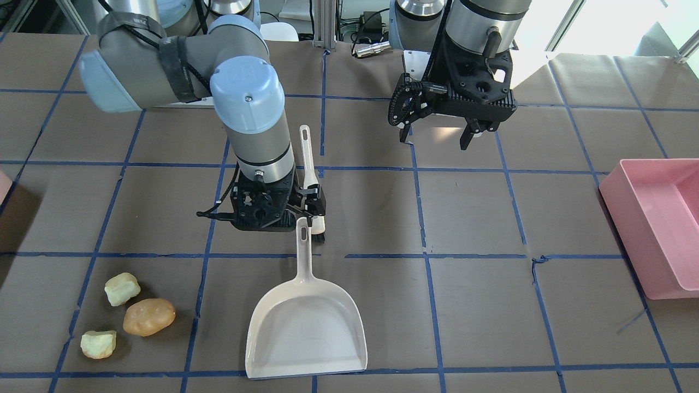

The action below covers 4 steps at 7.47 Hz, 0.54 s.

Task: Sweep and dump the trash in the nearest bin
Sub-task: 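Reach the right gripper down to the white dustpan handle, then close the right gripper on the dustpan handle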

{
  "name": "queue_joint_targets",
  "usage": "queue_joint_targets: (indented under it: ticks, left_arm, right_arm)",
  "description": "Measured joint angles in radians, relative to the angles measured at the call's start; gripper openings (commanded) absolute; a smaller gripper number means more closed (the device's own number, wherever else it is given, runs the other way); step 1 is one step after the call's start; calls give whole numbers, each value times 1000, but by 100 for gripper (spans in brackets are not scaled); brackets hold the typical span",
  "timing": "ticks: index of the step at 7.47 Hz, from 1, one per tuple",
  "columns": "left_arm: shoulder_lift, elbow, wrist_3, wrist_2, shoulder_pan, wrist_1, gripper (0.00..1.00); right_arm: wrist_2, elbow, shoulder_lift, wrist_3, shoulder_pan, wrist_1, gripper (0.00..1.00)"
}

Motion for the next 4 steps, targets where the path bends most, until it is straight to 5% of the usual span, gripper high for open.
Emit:
queue_joint_targets:
  ticks: [4]
  left_arm:
    - [-1, -2, 0, 0, -2, -2, 100]
  right_arm:
    - [2, 94, 49, -3, 23, -78, 100]
